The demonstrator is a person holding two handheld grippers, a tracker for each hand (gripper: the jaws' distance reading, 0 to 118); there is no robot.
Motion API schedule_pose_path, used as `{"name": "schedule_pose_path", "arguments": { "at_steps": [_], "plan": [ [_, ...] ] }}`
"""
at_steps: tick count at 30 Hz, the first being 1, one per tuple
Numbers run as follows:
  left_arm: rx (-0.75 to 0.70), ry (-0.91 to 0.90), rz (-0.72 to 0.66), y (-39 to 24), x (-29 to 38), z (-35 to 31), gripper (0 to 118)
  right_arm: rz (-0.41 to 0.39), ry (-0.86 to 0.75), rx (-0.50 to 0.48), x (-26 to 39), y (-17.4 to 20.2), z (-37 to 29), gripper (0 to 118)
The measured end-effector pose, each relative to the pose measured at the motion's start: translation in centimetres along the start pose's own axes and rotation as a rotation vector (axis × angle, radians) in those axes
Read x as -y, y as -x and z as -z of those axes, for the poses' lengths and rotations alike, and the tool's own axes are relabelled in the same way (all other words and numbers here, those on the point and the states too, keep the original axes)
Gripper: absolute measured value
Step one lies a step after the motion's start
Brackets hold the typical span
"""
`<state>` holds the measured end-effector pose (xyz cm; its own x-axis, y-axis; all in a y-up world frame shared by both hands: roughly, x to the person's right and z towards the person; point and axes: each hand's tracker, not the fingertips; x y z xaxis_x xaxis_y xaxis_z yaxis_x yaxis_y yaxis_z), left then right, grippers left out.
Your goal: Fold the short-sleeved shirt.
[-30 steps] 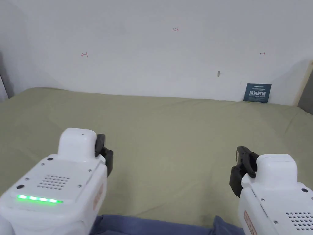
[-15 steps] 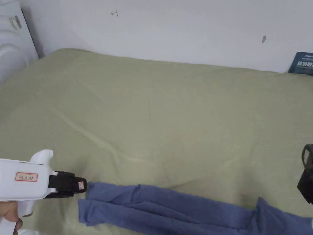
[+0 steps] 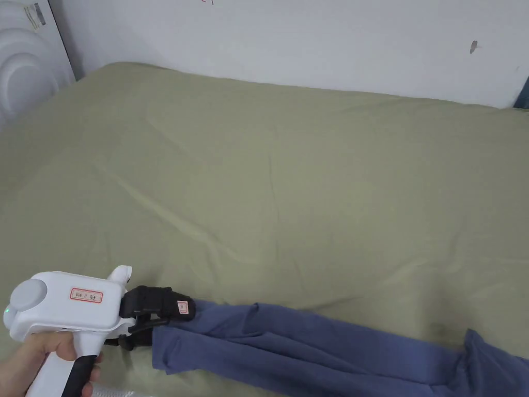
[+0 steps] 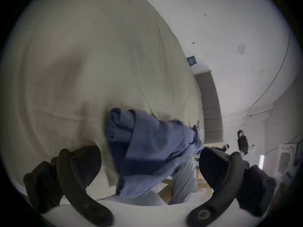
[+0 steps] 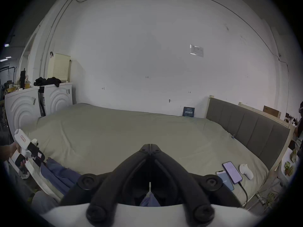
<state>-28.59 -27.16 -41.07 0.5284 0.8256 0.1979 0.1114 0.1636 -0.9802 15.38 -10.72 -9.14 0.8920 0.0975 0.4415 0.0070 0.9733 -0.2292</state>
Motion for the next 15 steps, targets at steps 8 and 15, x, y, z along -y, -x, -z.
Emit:
{"name": "schedule_pose_path", "arguments": {
  "at_steps": [8,15],
  "plan": [
    [0.162,0.018,-0.071,0.7,0.6,2.4,29,0.022,0.027,-0.008,0.8,-0.2,-0.1,1],
    [0.018,-0.043,-0.075,0.7,0.9,3.8,7,0.036,0.018,-0.007,0.5,-1.3,-1.1,1]
  ]
}}
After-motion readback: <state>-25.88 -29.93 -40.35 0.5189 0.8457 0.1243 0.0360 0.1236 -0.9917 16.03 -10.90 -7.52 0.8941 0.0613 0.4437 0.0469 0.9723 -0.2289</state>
